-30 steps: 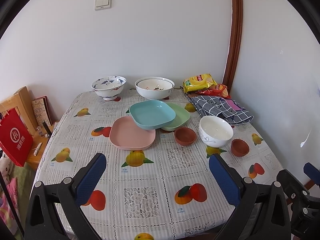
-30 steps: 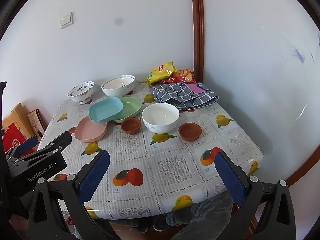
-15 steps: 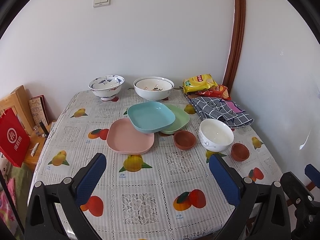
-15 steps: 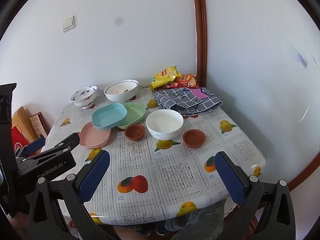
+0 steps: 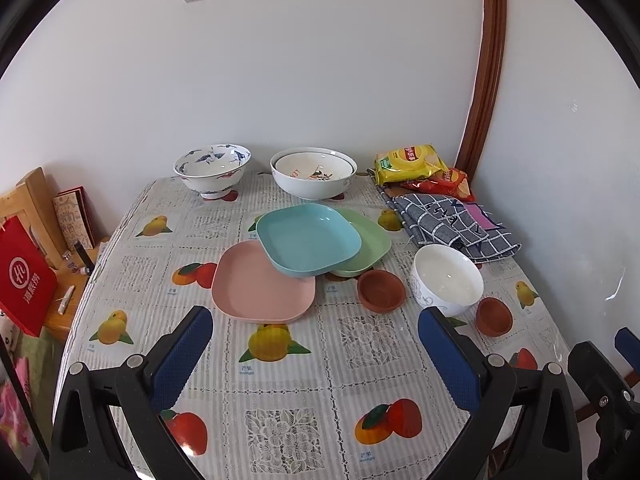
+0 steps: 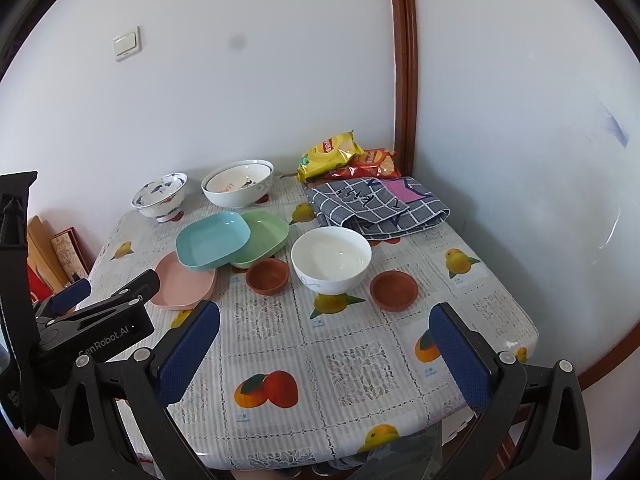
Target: Organize plates and bowls
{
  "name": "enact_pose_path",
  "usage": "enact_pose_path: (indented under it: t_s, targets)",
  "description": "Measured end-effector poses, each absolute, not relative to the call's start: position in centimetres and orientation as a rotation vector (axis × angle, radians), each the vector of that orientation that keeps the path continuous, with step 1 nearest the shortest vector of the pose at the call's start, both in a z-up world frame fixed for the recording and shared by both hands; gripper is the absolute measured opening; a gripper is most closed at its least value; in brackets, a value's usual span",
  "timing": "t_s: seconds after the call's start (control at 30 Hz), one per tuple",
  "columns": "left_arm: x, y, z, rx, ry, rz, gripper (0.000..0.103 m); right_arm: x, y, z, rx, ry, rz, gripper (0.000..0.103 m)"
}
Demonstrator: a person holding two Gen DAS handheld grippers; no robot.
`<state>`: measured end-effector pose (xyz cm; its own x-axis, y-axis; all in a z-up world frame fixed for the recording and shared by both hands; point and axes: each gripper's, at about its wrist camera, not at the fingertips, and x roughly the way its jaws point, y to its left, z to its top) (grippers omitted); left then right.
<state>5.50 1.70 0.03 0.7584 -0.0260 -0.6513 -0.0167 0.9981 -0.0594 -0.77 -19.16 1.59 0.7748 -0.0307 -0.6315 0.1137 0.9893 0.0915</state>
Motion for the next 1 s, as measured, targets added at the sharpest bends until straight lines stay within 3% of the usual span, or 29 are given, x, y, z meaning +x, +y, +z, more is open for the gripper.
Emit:
enact_pose_path:
  t_s: [1.0]
  targets:
    - [17.3,4.5,-3.0,-0.100,0.829,0.061,0.103,13.5,-17.1,-1.3,0.163,0.765,0.086,0.098]
